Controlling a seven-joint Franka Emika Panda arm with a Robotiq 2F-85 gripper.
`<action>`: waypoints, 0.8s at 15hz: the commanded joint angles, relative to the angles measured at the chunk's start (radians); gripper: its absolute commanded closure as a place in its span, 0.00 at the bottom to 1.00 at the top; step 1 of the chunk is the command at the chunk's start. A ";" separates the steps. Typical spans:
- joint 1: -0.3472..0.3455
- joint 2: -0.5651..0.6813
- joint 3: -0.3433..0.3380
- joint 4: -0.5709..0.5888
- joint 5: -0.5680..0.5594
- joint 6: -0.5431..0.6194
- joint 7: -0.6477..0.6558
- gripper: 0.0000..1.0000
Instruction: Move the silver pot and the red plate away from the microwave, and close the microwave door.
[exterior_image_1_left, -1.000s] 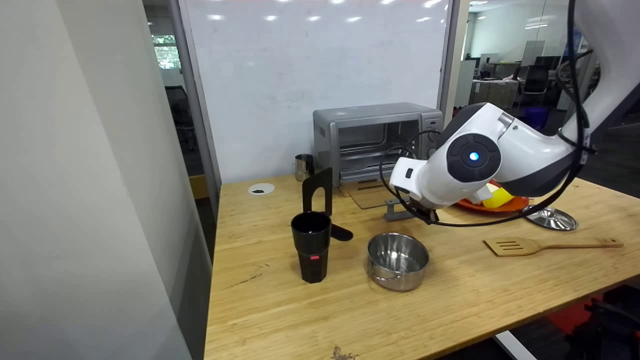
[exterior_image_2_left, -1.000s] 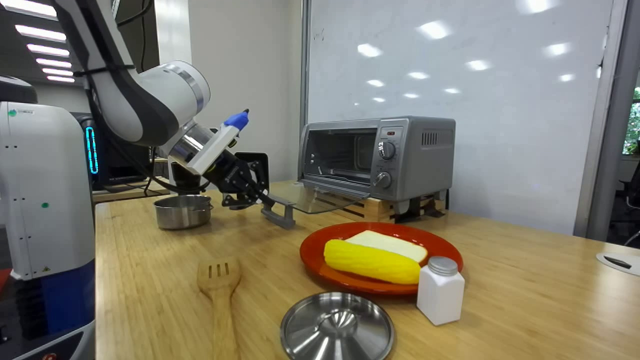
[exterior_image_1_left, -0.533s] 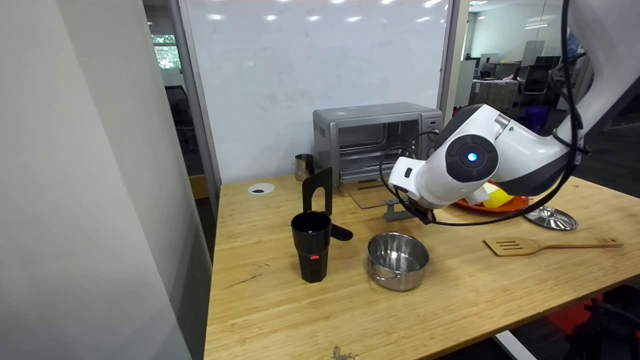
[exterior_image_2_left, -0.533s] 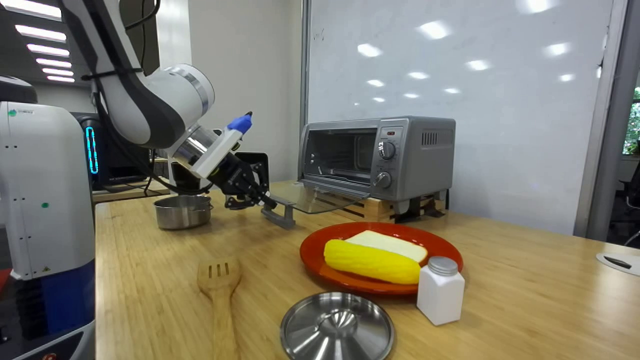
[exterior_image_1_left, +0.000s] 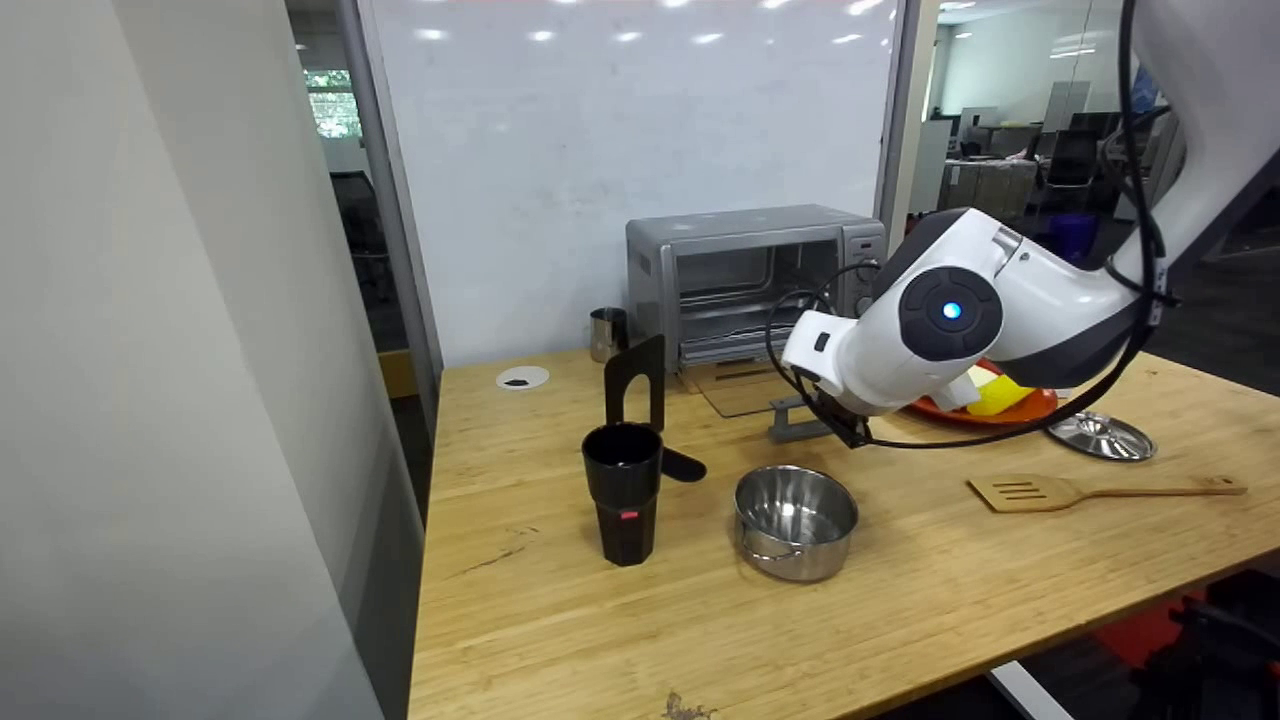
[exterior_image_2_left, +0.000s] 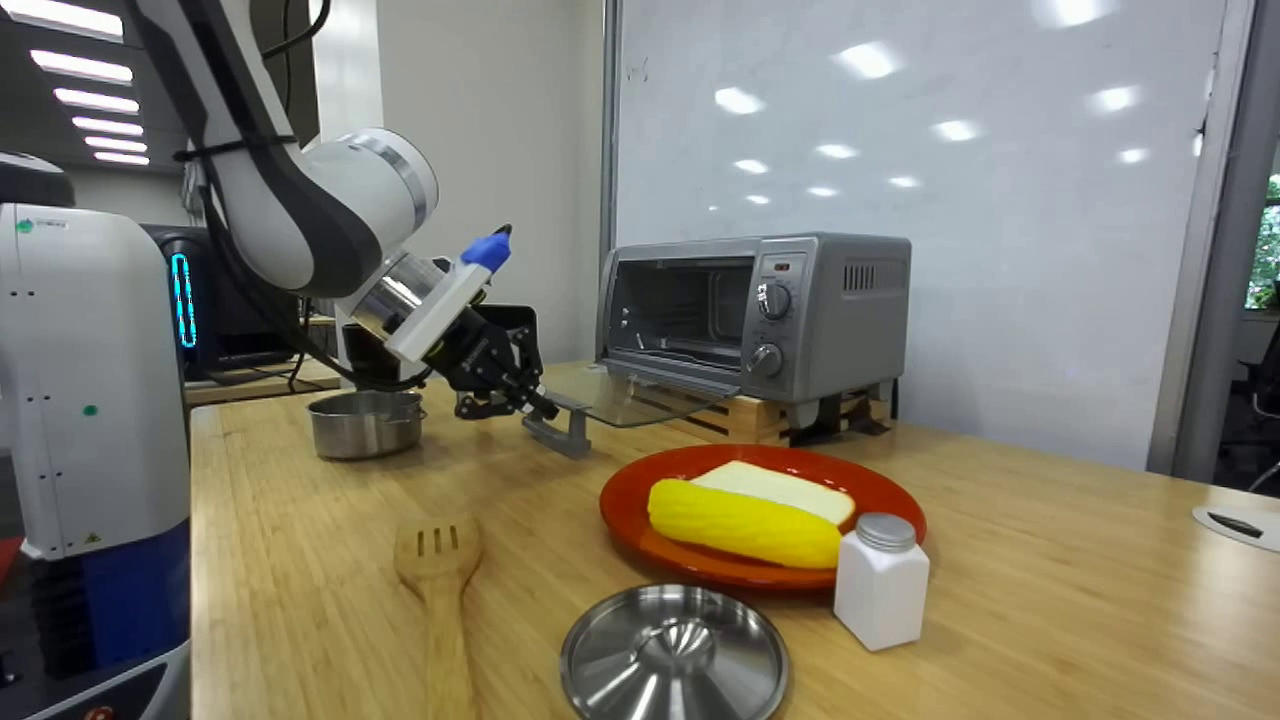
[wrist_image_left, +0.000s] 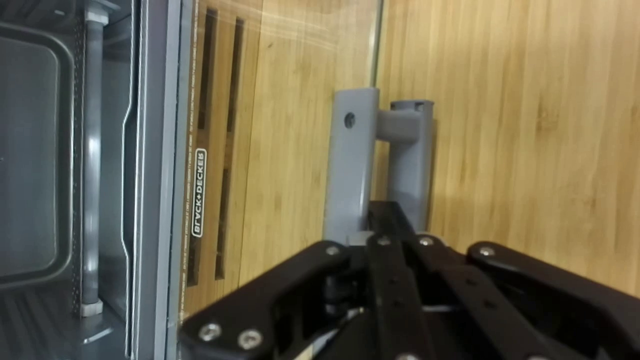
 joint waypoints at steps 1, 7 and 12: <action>-0.028 -0.020 0.002 0.012 -0.043 0.030 0.017 1.00; -0.025 -0.083 0.002 -0.009 -0.044 0.042 0.015 1.00; -0.026 -0.129 -0.002 -0.022 -0.030 0.059 -0.002 1.00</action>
